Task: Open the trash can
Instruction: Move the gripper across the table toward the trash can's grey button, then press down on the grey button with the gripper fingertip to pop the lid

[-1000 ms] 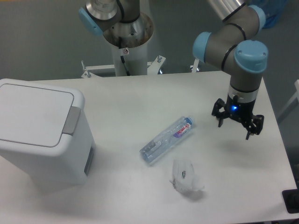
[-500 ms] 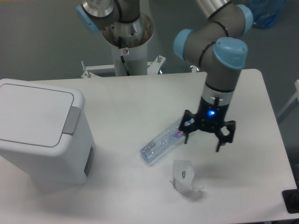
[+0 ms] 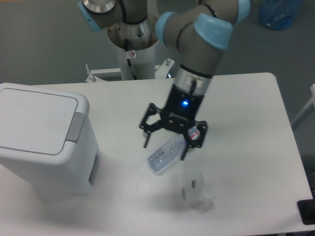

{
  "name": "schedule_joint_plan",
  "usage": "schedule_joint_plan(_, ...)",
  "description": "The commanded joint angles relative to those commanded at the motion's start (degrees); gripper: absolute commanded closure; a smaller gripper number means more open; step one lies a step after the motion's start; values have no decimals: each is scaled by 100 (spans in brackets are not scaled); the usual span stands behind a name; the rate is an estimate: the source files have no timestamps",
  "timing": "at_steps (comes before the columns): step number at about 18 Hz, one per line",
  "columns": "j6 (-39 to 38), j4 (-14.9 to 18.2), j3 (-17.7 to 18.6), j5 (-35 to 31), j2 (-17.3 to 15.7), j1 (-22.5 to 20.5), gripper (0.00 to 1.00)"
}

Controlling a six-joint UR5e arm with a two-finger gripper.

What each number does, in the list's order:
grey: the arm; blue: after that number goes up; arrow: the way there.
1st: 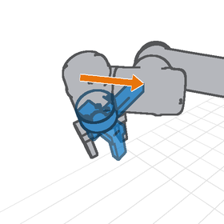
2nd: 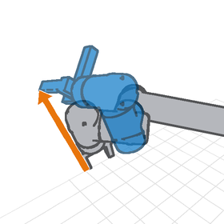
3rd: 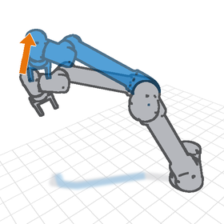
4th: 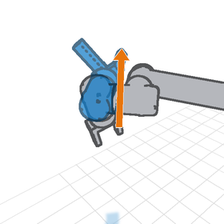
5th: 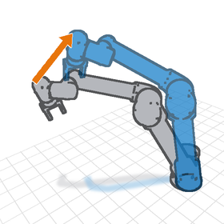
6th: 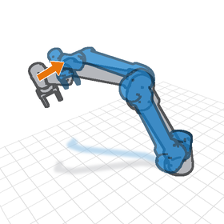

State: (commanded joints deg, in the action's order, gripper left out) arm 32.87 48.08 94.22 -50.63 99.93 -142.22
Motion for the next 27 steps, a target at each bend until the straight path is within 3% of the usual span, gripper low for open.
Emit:
schedule_joint_plan(3,-26,0,61,387,-184,168,0)
schedule_joint_plan(8,-26,0,334,396,-343,335,0)
schedule_joint_plan(27,0,-9,536,370,-202,546,0)
